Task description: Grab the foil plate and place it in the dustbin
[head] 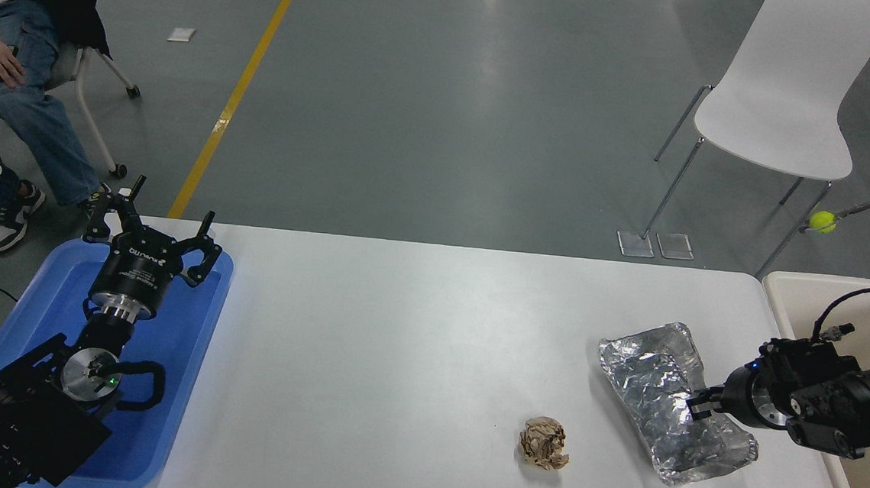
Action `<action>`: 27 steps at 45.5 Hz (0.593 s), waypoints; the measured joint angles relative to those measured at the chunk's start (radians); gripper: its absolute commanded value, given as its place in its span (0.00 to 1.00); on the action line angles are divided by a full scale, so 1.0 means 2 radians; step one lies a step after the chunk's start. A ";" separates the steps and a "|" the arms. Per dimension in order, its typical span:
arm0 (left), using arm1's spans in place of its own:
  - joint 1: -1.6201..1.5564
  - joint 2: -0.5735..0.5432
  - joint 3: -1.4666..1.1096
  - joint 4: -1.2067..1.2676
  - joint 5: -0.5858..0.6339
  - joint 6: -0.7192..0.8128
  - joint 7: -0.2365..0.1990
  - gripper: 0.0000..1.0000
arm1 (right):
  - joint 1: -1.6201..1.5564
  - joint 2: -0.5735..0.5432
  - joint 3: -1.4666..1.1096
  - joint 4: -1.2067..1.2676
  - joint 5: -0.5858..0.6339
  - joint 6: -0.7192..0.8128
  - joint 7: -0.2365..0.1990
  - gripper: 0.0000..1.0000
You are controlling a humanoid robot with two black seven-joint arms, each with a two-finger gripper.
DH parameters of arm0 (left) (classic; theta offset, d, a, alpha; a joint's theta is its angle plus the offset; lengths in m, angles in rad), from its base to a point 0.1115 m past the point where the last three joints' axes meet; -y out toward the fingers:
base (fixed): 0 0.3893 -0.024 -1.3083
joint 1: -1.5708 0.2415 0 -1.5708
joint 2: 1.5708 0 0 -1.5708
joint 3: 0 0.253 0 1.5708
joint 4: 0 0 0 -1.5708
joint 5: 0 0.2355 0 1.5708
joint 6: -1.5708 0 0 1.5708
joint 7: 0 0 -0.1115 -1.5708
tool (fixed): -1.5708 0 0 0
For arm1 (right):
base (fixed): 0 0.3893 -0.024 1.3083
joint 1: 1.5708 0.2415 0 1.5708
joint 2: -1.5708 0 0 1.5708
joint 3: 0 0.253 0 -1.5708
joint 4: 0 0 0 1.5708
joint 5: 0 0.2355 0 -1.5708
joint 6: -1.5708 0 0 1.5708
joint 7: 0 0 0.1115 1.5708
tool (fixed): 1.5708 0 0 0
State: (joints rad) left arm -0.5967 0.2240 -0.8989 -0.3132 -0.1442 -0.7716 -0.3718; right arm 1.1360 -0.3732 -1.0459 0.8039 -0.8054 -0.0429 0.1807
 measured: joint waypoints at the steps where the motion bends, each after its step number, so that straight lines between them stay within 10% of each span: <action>1: 0.000 0.000 0.000 0.000 0.000 0.000 0.000 1.00 | 0.001 0.000 0.000 0.000 0.001 0.000 0.000 0.00; 27: 0.000 0.000 0.000 0.000 0.000 0.000 0.000 1.00 | 0.174 -0.066 0.000 0.108 0.006 0.084 0.020 0.00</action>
State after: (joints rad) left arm -0.5967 0.2240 -0.8989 -0.3137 -0.1445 -0.7716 -0.3711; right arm 1.4837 -0.5047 -1.0461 1.0193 -0.7939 0.1252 0.2199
